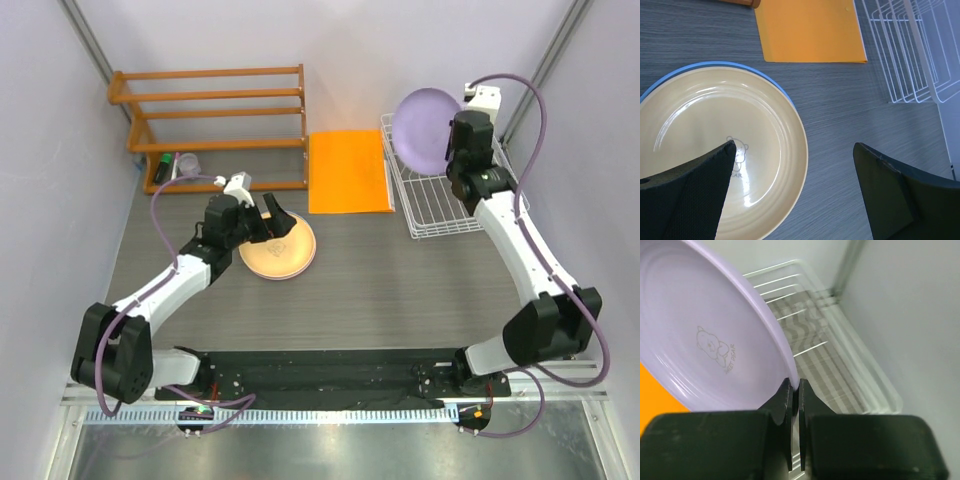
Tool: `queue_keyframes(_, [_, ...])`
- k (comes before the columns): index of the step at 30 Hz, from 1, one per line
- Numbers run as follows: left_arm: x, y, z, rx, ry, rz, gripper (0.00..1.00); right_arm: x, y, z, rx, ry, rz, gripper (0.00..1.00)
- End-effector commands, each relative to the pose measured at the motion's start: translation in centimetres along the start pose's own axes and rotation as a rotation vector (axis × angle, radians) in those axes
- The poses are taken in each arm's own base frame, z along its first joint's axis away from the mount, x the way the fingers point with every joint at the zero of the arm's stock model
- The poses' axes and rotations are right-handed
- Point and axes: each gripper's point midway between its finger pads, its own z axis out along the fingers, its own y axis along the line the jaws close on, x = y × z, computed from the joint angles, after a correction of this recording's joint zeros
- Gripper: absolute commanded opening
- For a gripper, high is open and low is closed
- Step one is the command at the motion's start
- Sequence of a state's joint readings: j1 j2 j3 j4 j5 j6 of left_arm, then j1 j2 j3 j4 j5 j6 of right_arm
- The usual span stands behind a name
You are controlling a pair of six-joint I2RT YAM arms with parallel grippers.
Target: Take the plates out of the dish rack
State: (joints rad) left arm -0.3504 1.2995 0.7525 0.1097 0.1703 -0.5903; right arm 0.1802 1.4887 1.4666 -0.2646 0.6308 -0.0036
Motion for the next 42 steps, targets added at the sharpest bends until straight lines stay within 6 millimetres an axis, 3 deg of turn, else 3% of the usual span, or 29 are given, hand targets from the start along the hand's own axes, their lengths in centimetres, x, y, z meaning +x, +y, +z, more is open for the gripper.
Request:
queue_keyframes(1, [-1.9,-2.9,-1.4,0.125,-0.064,0.011,1.0,2.3,6.5,-4.9,-0.338,0.086,0.185,0.01])
queue_keyframes(2, [-2.0,-3.1,-1.5,0.134,-0.073,0.013,0.99,4.1,7.9,-5.8,-0.411,0.125,0.169,0.01])
queue_keyframes(8, [-2.0,-3.8,-2.5,0.161,-0.108,0.02,1.0,9.0,11.8,-9.4,-0.597,0.263,0.188,0.01])
queue_keyframes(17, [-1.6,-4.5,-2.1,0.187,-0.138,0.048,0.99,10.8,16.6,-14.7,-0.869,0.377,0.247,0.01])
queue_keyframes(28, [-1.7,-6.0,-1.4,0.212,-0.15,0.077,0.94,12.2,19.4,-16.3,-0.961,0.451,0.228,0.01])
queue_keyframes(31, [-1.4,-5.8,-1.1,0.203,-0.14,0.08,0.77,12.4,19.8,-16.7,-0.989,0.472,0.234,0.01])
queue_keyframes(32, [-1.3,-5.7,-1.0,0.196,-0.139,0.085,0.61,12.4,19.9,-16.9,-0.996,0.474,0.234,0.01])
queue_keyframes(34, [-1.1,-5.5,-0.8,0.184,-0.131,0.085,0.46,12.6,20.1,-17.0,-1.006,0.485,0.237,0.01])
queue_keyframes(35, [-1.2,-5.4,-0.8,0.176,-0.134,0.084,0.32,12.8,20.2,-17.0,-1.008,0.492,0.237,0.01])
queue_keyframes(38, [-0.9,-5.1,-0.7,0.161,-0.127,0.086,0.13,13.2,20.6,-17.3,-1.029,0.514,0.241,0.01])
queue_keyframes(41, [-0.8,-4.6,-0.5,0.136,-0.12,0.087,0.0,13.4,21.0,-17.6,-1.055,0.531,0.249,0.01])
queue_keyframes(42, [-0.8,-4.4,-0.5,0.125,-0.122,0.086,0.0,13.4,21.1,-17.6,-1.055,0.53,0.253,0.02])
